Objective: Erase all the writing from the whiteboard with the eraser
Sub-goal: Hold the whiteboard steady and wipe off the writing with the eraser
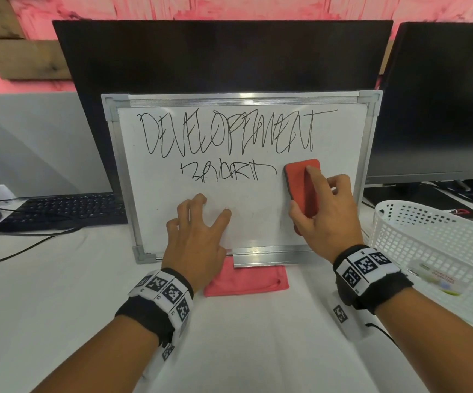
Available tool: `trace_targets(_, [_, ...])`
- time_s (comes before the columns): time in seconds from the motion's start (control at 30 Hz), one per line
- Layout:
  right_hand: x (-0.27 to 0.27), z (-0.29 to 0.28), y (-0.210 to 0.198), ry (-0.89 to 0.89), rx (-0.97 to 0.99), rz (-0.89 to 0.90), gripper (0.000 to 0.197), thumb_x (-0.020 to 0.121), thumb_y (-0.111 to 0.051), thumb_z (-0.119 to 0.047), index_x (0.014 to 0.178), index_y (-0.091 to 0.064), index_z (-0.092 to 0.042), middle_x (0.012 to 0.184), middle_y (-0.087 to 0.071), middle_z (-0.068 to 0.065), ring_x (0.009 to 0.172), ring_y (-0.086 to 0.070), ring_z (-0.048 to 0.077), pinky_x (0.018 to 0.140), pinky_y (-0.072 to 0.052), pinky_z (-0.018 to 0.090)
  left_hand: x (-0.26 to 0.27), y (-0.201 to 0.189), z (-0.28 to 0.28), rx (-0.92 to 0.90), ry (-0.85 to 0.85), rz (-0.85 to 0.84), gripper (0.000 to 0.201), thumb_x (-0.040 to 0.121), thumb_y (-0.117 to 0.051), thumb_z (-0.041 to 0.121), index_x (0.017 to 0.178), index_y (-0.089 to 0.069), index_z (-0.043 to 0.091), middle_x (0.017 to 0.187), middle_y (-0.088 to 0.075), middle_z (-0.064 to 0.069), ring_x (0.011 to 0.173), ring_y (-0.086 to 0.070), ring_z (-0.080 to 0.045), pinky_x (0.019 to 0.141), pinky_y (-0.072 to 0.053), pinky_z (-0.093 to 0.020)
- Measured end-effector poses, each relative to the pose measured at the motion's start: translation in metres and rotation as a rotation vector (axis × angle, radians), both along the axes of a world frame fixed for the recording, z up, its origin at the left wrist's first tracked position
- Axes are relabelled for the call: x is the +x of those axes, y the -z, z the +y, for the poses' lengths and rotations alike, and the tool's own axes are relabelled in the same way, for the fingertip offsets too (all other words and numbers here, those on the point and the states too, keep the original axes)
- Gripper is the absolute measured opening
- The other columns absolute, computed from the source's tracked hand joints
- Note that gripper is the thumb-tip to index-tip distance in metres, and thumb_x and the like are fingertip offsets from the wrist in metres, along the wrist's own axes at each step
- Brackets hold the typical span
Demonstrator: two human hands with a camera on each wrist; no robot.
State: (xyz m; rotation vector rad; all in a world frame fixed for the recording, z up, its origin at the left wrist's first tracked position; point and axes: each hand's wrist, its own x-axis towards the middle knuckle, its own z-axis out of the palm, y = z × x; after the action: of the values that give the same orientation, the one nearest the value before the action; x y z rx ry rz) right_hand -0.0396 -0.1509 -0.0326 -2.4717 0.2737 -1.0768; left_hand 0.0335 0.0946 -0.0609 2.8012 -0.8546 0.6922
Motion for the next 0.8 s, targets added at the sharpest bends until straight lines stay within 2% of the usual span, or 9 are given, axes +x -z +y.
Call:
trace_targets(0.1, [0.002,0.001,-0.002,0.012,0.006,-0.010,0.067,0.091,-0.064,-0.045,0.150,-0.037,-0.027,0.122,-0.039,0.009,0.098,-0.050,0.028,0.078,-0.058,0.042,0.000,0.000,0.001,0.000,-0.001,0.002,0.068,0.070,-0.065,0.018,0.136,-0.052,0.028,0.142,-0.034,-0.018,0.130,-0.034,-0.041,0.088,-0.046,-0.055])
trace_targets(0.27, [-0.003,0.008,-0.001,-0.026,0.008,0.052,0.067,0.083,-0.072,-0.042,0.142,-0.044,-0.028,0.109,-0.040,0.003,0.082,-0.053,0.025,0.071,-0.057,0.040,0.000,0.000,0.001,-0.007,0.004,0.001,0.068,0.070,-0.066,0.017,0.136,-0.052,0.027,0.141,-0.034,-0.018,0.130,-0.035,-0.042,0.087,-0.047,-0.055])
trace_targets(0.43, [0.000,0.010,-0.003,-0.002,0.004,0.037,0.066,0.085,-0.070,-0.042,0.142,-0.041,-0.028,0.108,-0.036,0.000,0.083,-0.050,0.026,0.069,-0.054,0.037,-0.001,0.000,0.000,-0.021,0.010,0.003,0.069,0.069,-0.066,0.015,0.135,-0.053,0.027,0.141,-0.035,-0.019,0.128,-0.036,-0.042,0.086,-0.047,-0.055])
trace_targets(0.5, [0.001,0.013,-0.003,0.000,0.019,0.042,0.064,0.085,-0.069,-0.043,0.140,-0.039,-0.029,0.108,-0.035,0.000,0.083,-0.051,0.027,0.070,-0.055,0.038,0.000,0.000,0.001,-0.027,0.010,0.001,0.068,0.069,-0.066,0.015,0.135,-0.053,0.027,0.140,-0.035,-0.019,0.128,-0.036,-0.042,0.085,-0.048,-0.055])
trace_targets(0.67, [-0.003,0.022,0.004,-0.068,-0.041,0.187,0.064,0.082,-0.068,-0.047,0.136,-0.037,-0.033,0.105,-0.040,0.002,0.077,-0.056,0.031,0.068,-0.057,0.045,0.001,-0.001,0.006,-0.032,0.006,-0.006,0.068,0.068,-0.066,0.015,0.134,-0.054,0.025,0.140,-0.036,-0.019,0.128,-0.036,-0.042,0.084,-0.048,-0.055])
trace_targets(0.8, [0.004,0.023,-0.002,-0.036,0.018,0.075,0.064,0.083,-0.069,-0.044,0.138,-0.038,-0.028,0.108,-0.037,0.002,0.079,-0.053,0.030,0.068,-0.057,0.044,0.001,-0.002,0.014,-0.018,-0.003,0.014,0.066,0.071,-0.065,0.017,0.135,-0.052,0.025,0.141,-0.034,-0.019,0.130,-0.035,-0.042,0.085,-0.049,-0.055])
